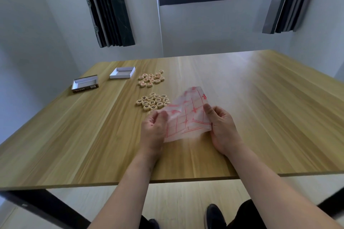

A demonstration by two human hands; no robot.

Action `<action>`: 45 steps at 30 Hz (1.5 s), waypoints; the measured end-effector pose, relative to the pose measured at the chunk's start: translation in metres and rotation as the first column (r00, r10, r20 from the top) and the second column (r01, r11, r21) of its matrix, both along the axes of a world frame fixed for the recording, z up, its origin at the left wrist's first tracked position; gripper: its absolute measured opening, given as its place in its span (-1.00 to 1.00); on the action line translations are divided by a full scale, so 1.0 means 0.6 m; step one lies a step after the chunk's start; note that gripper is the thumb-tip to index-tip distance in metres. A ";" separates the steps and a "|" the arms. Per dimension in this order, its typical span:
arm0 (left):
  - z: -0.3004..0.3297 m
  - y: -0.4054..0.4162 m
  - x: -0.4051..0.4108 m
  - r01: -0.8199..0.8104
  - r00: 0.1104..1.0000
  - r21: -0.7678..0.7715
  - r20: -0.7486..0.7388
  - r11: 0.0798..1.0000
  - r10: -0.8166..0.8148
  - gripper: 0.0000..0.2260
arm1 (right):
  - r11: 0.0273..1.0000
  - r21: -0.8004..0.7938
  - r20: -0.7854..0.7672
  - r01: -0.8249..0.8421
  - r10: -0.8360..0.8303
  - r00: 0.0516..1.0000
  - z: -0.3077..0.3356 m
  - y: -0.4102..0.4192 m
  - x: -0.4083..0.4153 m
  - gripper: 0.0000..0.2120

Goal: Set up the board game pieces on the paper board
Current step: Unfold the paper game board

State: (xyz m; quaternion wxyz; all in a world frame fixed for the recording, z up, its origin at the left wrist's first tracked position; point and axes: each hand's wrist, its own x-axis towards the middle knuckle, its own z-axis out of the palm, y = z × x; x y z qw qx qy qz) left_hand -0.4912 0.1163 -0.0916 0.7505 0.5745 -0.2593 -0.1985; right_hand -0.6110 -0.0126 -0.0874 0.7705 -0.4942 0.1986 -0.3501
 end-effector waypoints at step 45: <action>0.082 -0.051 -0.136 -0.211 0.258 0.880 0.471 0.426 -0.844 -0.68 | 0.022 -0.315 -0.782 -0.949 -0.573 0.246 0.083 -0.041 -0.257 -0.46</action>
